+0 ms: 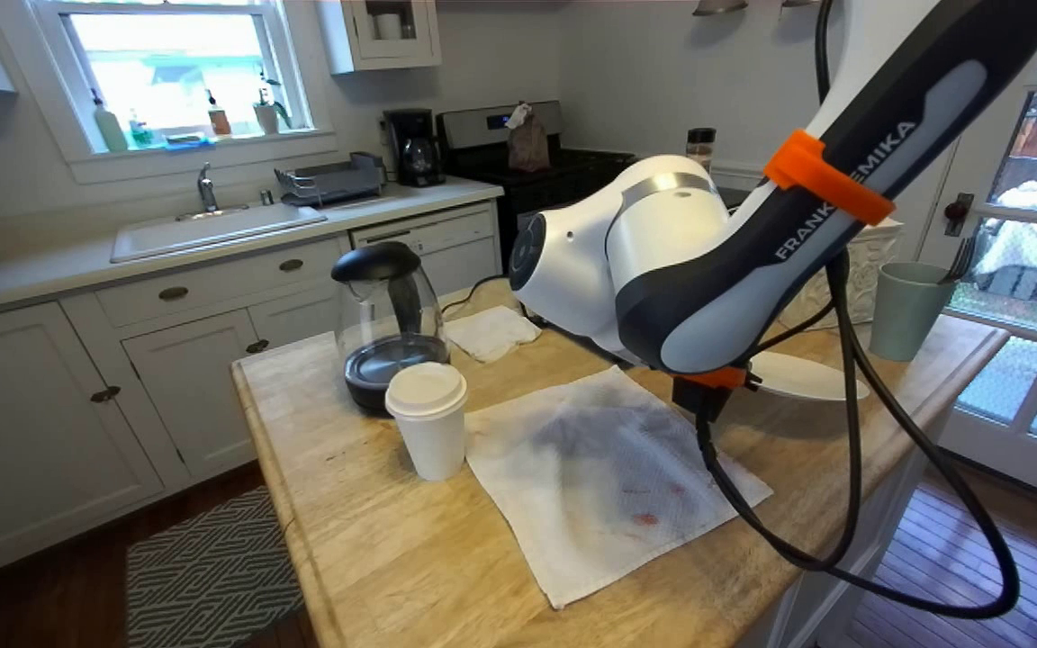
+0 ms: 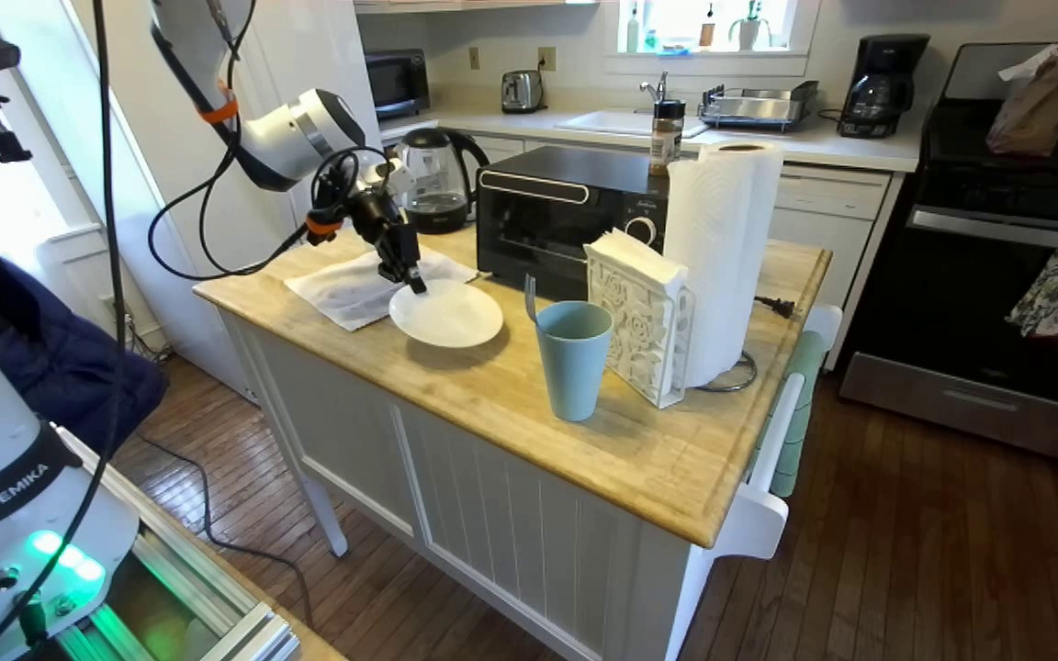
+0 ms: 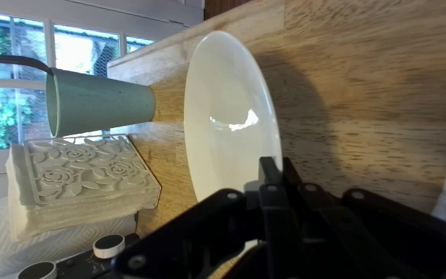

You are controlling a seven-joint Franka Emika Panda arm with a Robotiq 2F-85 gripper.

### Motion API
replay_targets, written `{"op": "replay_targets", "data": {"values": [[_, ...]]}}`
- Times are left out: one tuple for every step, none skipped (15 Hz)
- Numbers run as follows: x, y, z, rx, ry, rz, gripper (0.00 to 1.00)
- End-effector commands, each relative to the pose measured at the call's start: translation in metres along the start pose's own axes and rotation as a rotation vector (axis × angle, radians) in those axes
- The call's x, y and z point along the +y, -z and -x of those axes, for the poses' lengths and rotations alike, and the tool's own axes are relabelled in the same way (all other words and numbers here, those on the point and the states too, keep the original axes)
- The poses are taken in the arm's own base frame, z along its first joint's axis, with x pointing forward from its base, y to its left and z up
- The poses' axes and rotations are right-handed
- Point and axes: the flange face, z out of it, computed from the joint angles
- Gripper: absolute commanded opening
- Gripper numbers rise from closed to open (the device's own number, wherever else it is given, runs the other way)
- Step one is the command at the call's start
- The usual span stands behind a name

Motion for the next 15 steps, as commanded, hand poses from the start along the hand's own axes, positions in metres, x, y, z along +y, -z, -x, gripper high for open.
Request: {"op": "replay_targets", "data": {"values": [[-0.006,-0.012,0.001,0.01,-0.005,-0.001,0.01],[-0.008,-0.015,0.001,0.012,-0.004,-0.001,0.01],[-0.01,-0.017,0.001,0.01,-0.004,0.002,0.01],[-0.011,-0.019,0.0,0.01,-0.001,-0.001,0.01],[-0.012,-0.02,0.0,0.01,0.002,-0.002,0.01],[-0.013,-0.022,-0.001,0.01,0.004,-0.004,0.01],[-0.013,-0.023,-0.001,0.01,0.005,-0.002,0.01],[-0.013,-0.023,-0.001,0.011,0.004,-0.002,0.01],[-0.012,-0.023,-0.002,0.012,0.004,-0.003,0.01],[-0.012,-0.022,-0.002,0.014,0.007,-0.006,0.01],[-0.012,-0.022,-0.002,0.014,0.009,-0.007,0.04],[-0.012,-0.022,-0.002,0.014,0.009,-0.008,0.3],[-0.011,-0.022,-0.002,0.009,0.019,-0.024,0.31],[-0.011,-0.021,-0.003,0.014,0.02,-0.027,0.36],[-0.011,-0.021,-0.003,0.017,0.02,-0.032,0.43]]}}
